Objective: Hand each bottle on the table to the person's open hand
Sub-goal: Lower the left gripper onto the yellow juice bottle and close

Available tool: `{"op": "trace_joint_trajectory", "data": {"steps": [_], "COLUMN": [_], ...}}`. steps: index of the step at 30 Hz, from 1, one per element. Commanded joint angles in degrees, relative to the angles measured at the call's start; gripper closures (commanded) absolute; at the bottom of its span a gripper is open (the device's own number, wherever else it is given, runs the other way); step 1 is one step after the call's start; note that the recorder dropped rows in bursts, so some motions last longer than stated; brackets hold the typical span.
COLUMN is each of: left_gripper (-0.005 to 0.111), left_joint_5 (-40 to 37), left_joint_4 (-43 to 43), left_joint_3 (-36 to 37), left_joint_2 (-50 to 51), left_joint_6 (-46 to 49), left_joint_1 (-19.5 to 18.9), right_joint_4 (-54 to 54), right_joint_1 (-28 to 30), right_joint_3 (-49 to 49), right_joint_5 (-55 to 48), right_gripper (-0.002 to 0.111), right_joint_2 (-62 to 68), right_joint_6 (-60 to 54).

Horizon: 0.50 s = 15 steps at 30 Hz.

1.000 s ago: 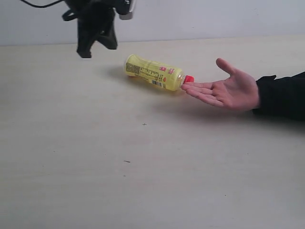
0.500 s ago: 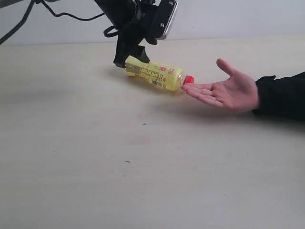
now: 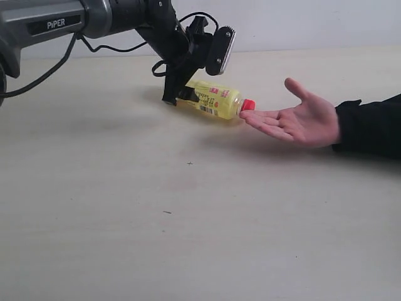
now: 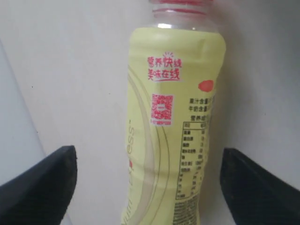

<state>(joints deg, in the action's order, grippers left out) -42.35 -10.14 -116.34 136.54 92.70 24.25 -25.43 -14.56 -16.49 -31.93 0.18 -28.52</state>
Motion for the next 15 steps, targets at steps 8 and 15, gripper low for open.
{"op": "trace_joint_trajectory", "data": {"steps": [8, 15], "left_gripper": [0.027, 0.015], "left_joint_5": [6.6, 8.1], "left_joint_4": [1.2, 1.4], "left_joint_3": [-0.5, -0.5], "left_joint_2": [2.9, 4.1], "left_joint_6": [0.1, 0.0], "left_joint_1": [0.1, 0.1], "right_joint_4": [-0.1, -0.1], "right_joint_1": [-0.1, -0.1], "right_joint_3": [0.2, 0.2], "right_joint_5": [0.3, 0.3], "right_gripper": [0.108, 0.108], "right_joint_2": [-0.2, -0.2], "right_joint_6": [0.1, 0.1]}}
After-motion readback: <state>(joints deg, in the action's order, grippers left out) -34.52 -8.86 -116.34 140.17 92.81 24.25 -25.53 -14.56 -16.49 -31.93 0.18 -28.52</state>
